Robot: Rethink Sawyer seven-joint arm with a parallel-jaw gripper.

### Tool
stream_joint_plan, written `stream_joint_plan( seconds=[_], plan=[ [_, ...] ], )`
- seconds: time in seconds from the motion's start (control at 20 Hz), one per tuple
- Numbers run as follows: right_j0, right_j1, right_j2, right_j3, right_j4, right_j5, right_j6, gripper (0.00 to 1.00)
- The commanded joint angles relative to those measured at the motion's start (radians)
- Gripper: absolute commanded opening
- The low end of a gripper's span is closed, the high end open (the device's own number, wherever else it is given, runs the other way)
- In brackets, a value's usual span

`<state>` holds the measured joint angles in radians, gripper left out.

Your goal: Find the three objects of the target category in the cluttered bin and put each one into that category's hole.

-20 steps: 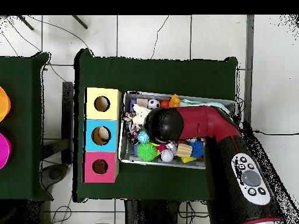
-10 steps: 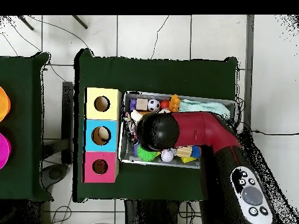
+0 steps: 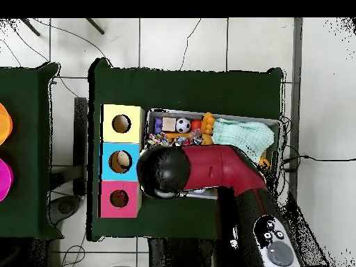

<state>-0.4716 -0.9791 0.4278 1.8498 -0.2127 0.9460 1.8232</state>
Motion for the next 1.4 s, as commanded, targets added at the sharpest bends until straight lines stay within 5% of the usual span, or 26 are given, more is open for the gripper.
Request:
stream_joint_plan(
  seconds=[0.05, 1.2, 1.25, 1.4],
  plan=[
    [0.026, -0.04, -0.009, 0.114, 0.058, 0.118, 0.052, 0.0],
    [0.046, 0.009, -0.045, 0.059, 0.005, 0.076, 0.048, 0.0],
    [0.048, 0.011, -0.048, 0.055, 0.0, 0.078, 0.053, 1.0],
    [0.056, 0.008, -0.057, 0.06, -0.011, 0.066, 0.068, 1.0]
  ],
)
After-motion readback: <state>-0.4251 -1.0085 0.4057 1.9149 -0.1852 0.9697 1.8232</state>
